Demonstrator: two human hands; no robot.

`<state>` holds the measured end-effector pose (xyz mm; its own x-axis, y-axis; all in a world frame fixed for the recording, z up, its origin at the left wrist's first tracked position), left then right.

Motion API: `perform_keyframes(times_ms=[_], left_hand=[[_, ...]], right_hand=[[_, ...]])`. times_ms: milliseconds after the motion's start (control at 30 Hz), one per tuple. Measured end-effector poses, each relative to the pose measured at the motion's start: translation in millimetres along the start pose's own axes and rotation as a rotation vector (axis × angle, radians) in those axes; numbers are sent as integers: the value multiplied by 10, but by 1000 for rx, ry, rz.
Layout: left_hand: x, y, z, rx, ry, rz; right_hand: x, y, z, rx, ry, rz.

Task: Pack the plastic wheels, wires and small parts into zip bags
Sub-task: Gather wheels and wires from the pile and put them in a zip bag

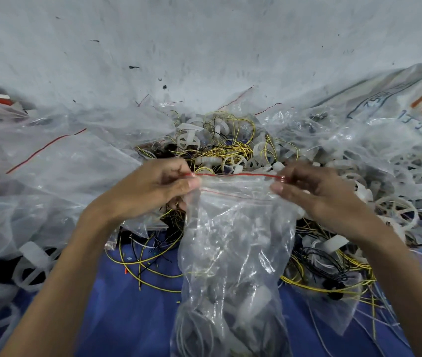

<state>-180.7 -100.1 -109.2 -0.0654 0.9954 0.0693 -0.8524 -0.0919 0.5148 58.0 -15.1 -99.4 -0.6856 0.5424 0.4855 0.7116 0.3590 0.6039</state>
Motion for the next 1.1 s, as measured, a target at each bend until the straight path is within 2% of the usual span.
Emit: perform_keyframes(times_ms=[33,67,100,167,200,267,333,433,533,567,667,700,733,800,833,900,1000,1100], left_hand=[[-5,-1,39,-23,-23,71],[-18,-7,92,-31,-44,143],[-28,-20,146,-29,-63,209],[-64,-69,298,-31,-86,325],[-94,-108,391,-61,-91,375],[-185,-238,605,-189,-115,396],[-305,-415,822,-280,-176,308],[-480,-536,1012,-410,-264,116],[-541,-359,1041,-453,-315,-38],[-516,-269,1000,-439,-316,-1],[-344,-39,708,-379,-241,275],[-285,-19,594,-346,-184,271],[-230,-36,487,-316,-103,194],[-159,-124,310,-315,56,-19],[-140,-152,262,-326,91,-64],[-98,-153,244,-284,49,-7],[-53,-121,230,-194,-21,87],[-24,-109,150,-197,35,138]], right_hand=[[0,-39,30,-157,-60,-57],[-15,-75,41,-310,-119,-44],[-52,-106,6,-440,-146,61],[-205,-247,-256,-528,-54,325],[-276,-358,-426,-510,0,330],[-391,-593,-689,-397,29,147],[-386,-716,-829,-193,83,-1],[-260,-665,-857,194,132,81],[-184,-696,-765,394,175,186],[-181,-724,-732,530,135,203],[-140,-750,-542,787,-213,376],[-114,-758,-436,833,-314,439],[-72,-764,-366,881,-391,465],[30,-821,-284,1078,-449,482],[71,-858,-278,1191,-464,497],[109,-919,-227,1366,-498,500],[81,-887,-85,1289,-549,520],[42,-685,24,955,-493,628]])
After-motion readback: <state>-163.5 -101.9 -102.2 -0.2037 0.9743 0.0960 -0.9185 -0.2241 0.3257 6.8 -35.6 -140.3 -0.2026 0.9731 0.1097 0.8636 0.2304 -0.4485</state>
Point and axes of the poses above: each hand's wrist, its own x-axis towards the middle knuckle, its own y-axis out of the back of the hand, z = x × y, the point moved 2 cm from there along x, towards the middle knuckle, and after that the axes turned 9 degrees about y, right-handed, at the moved point
